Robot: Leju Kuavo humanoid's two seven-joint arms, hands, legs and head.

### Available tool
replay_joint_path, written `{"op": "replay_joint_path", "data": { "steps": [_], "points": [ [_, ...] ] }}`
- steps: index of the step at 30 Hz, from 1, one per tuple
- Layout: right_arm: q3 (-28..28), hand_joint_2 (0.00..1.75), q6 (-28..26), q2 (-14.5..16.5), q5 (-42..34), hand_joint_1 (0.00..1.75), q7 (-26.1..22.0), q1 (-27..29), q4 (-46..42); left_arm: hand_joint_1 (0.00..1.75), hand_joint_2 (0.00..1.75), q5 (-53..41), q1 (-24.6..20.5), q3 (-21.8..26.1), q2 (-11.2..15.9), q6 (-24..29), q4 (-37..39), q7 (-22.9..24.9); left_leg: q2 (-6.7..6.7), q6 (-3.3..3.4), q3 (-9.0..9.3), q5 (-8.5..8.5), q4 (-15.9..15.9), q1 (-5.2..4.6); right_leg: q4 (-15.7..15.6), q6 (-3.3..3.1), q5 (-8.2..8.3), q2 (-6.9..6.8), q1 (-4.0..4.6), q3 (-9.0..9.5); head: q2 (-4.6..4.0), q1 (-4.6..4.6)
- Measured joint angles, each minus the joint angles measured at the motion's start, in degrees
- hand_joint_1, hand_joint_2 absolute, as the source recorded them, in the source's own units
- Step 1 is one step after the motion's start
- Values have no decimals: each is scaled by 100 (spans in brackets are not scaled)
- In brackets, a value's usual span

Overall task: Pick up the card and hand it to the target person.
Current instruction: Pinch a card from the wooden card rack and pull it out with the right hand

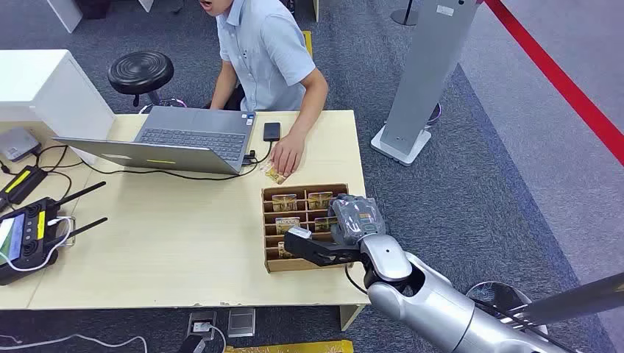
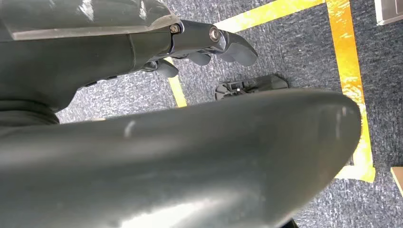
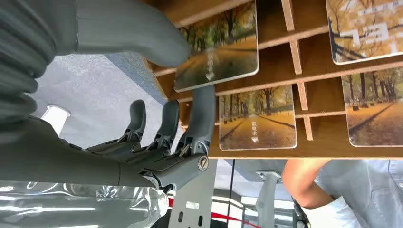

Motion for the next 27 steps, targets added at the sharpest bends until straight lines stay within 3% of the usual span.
{"op": "replay_joint_path", "data": {
  "steps": [3, 14, 27],
  "points": [
    [-1, 175, -6, 1, 0, 126, 1, -3, 0, 0, 0, 0, 0, 0, 0, 0, 0, 0, 0, 0, 0, 0, 0, 0, 0, 0, 0, 0, 0, 0, 0, 1],
    [10, 175, -34, 39, 3, 105, -19, 0, 9, 0, 0, 5, 1, 0, 2, 5, 0, 0, 0, 0, 1, 0, 0, 0, 0, 0, 0, 0, 0, 0, 0, 1],
    [11, 175, -37, 81, 58, 112, -65, 0, 62, 0, 0, 44, 4, 0, 2, 9, 0, -2, 0, 0, 0, 0, 0, 0, 0, 0, 0, 0, 0, 0, 0, 2]
  ]
}}
